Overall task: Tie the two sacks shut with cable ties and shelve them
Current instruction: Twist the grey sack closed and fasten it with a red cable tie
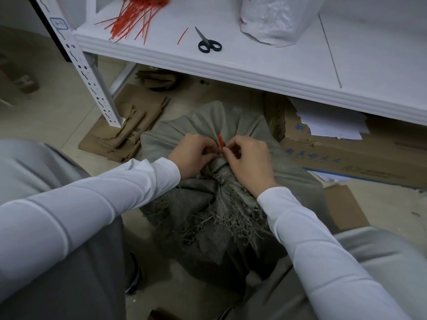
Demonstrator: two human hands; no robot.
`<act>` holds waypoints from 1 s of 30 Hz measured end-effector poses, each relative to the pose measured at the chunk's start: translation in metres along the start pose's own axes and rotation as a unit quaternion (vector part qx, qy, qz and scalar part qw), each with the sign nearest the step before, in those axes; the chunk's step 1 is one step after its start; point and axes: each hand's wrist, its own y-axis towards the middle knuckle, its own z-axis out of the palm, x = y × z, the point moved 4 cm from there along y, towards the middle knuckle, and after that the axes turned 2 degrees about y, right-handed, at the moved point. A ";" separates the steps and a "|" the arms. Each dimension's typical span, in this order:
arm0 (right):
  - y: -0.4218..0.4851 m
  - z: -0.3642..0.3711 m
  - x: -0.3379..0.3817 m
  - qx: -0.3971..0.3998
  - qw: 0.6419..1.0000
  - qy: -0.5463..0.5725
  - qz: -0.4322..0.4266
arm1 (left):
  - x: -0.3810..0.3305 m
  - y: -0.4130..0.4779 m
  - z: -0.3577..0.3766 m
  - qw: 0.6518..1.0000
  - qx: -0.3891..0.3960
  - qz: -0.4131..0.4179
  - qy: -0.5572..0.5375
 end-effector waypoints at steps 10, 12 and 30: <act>-0.001 0.002 0.005 -0.033 0.998 0.049 0.026 | -0.001 0.000 0.001 0.999 0.006 -0.009 -0.032; -0.001 0.000 0.003 -0.044 0.996 0.048 0.052 | -0.001 0.001 0.000 0.998 -0.003 -0.031 -0.051; 0.003 -0.002 -0.014 -0.064 0.987 0.068 0.128 | -0.004 0.000 0.006 0.996 0.022 -0.083 -0.030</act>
